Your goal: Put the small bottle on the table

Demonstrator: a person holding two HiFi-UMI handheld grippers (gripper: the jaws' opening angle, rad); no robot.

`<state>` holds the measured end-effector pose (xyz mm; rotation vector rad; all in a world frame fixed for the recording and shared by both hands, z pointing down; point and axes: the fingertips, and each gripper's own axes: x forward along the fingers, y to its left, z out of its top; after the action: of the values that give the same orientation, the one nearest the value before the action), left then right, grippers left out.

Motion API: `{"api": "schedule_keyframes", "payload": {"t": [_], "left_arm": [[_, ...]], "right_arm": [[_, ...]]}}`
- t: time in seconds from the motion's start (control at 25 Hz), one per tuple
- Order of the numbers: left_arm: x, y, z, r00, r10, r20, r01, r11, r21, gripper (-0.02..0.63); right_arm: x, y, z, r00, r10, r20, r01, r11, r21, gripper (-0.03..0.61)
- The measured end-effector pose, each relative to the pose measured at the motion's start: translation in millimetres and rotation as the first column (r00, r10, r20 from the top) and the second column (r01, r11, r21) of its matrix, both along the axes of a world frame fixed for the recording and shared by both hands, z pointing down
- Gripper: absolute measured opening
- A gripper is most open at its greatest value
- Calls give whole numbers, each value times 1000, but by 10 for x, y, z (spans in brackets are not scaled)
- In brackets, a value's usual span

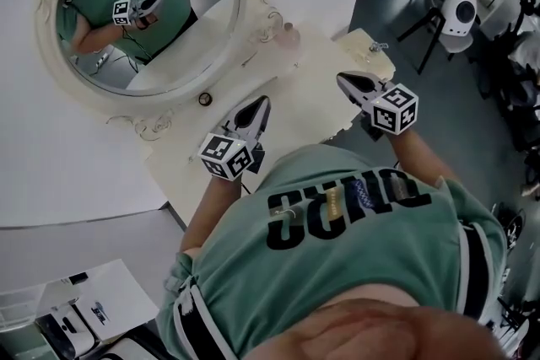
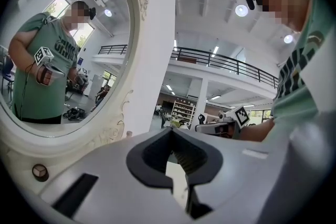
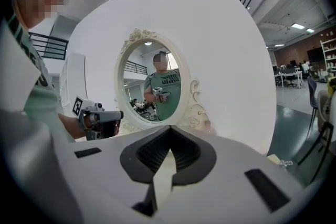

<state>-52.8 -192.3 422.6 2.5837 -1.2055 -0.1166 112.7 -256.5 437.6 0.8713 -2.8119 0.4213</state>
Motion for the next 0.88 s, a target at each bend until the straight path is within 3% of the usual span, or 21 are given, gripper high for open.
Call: {"api": "schedule_keyframes", "payload": {"t": [0.88], "left_arm": [[31, -27, 78, 1000, 14, 6, -14, 1000, -22, 9]], "right_arm": [[-40, 24, 79, 997, -42, -62, 43, 999, 13, -6]]}}
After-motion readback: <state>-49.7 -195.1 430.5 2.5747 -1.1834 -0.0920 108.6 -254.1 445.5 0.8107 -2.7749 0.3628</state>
